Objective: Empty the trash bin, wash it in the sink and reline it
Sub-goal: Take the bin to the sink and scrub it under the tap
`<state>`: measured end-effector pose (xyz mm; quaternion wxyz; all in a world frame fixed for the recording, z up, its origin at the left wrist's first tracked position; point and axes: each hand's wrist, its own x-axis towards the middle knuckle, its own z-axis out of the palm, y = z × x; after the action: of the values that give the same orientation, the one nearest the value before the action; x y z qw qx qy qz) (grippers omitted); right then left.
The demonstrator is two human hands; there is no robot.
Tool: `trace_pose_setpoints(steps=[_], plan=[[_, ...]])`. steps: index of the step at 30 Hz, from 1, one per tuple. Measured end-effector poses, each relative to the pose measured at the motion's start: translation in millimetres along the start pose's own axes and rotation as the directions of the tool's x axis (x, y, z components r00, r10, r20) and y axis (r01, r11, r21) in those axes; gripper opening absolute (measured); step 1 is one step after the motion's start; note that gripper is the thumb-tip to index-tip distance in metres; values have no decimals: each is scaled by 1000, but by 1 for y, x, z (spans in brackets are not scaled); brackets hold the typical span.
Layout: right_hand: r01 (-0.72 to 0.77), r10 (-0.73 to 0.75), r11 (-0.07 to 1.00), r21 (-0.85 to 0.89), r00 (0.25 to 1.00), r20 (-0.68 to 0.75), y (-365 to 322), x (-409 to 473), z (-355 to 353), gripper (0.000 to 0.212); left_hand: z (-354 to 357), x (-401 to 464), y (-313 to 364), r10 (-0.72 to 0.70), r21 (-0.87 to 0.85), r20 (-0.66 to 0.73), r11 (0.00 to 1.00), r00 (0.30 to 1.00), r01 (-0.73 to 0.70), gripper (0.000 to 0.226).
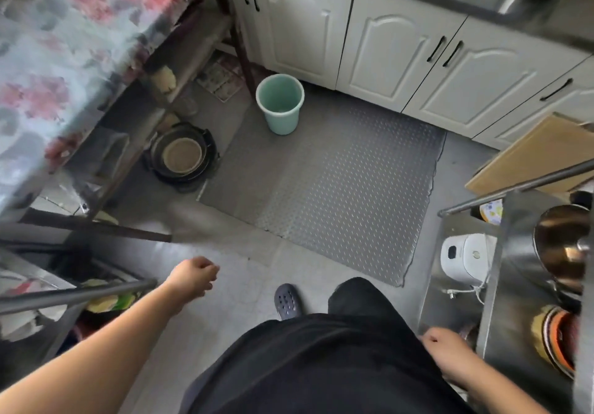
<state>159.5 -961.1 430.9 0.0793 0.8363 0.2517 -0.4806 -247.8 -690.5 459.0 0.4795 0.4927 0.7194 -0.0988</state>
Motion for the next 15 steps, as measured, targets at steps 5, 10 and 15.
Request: trace_pose_setpoints(steps=[5,10,15], plan=[[-79,76,995,52,995,60,-28,49,-60,34,-7,56,90,30,-7,7,1000,1000,-30,17],[-34,29,997,72,997,67,-92,115,-151,36,6,88,156,-41,118,116,993,992,28,16],[62,-61,998,-10,992,109,-175,173,-258,30,6,109,234,-85,128,153,990,985,65,17]])
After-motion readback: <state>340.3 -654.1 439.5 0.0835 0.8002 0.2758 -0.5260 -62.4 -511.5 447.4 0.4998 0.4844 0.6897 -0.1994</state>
